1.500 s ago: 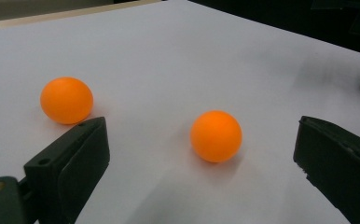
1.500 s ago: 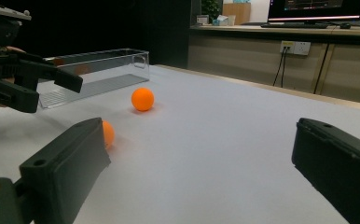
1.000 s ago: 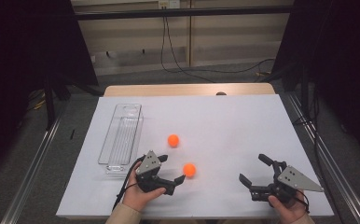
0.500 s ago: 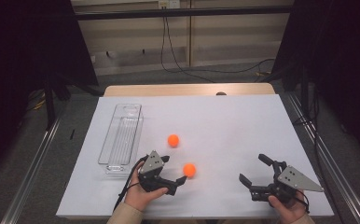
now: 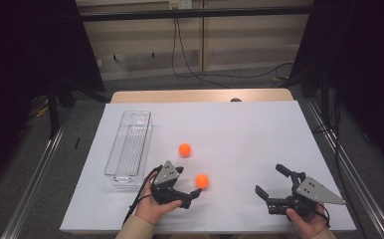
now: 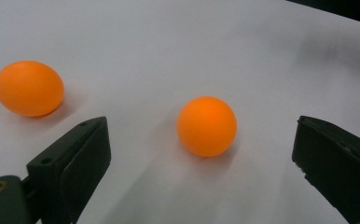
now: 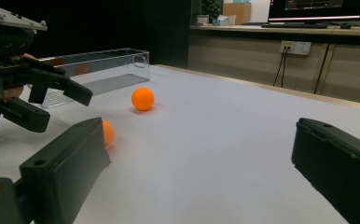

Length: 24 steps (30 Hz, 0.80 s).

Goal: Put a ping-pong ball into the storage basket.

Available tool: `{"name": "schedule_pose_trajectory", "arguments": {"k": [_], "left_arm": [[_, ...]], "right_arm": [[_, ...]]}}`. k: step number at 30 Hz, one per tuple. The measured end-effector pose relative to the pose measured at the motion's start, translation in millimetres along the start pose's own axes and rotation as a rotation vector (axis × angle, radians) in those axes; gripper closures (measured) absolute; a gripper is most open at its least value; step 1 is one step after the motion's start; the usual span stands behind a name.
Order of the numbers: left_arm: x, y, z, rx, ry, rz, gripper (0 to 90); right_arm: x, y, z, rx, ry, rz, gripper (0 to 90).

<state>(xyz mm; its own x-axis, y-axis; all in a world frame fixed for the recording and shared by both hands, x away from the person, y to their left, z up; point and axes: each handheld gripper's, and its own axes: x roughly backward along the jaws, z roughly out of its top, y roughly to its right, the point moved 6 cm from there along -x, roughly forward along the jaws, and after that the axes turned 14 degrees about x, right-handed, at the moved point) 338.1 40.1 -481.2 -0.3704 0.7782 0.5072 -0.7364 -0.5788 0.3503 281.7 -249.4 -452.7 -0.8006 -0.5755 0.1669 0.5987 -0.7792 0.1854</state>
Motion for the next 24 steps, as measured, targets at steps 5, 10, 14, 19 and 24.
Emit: {"name": "schedule_pose_trajectory", "arguments": {"k": [5,10,14,19,24], "left_arm": [[-2.3,1.0,-0.6,0.001,-0.011,-0.003,4.5],[-3.5,1.5,-0.6,-0.004,-0.015,-0.004,4.6],[-5.7,2.8,-1.5,-0.006,-0.026,-0.008,4.9],[-6.3,2.8,-1.0,-0.004,-0.033,-0.010,5.3],[-7.9,4.1,-0.8,-0.001,-0.032,-0.016,5.6]], "right_arm": [[0.1,0.1,0.0,-0.001,0.000,0.000,2.3],[0.2,-0.1,0.0,-0.001,-0.001,0.002,2.3],[0.0,0.0,0.0,0.000,-0.001,0.003,2.3],[0.1,0.0,-0.1,-0.001,-0.001,0.002,2.3],[0.0,-0.1,0.0,-0.001,0.001,0.001,2.4]]}}
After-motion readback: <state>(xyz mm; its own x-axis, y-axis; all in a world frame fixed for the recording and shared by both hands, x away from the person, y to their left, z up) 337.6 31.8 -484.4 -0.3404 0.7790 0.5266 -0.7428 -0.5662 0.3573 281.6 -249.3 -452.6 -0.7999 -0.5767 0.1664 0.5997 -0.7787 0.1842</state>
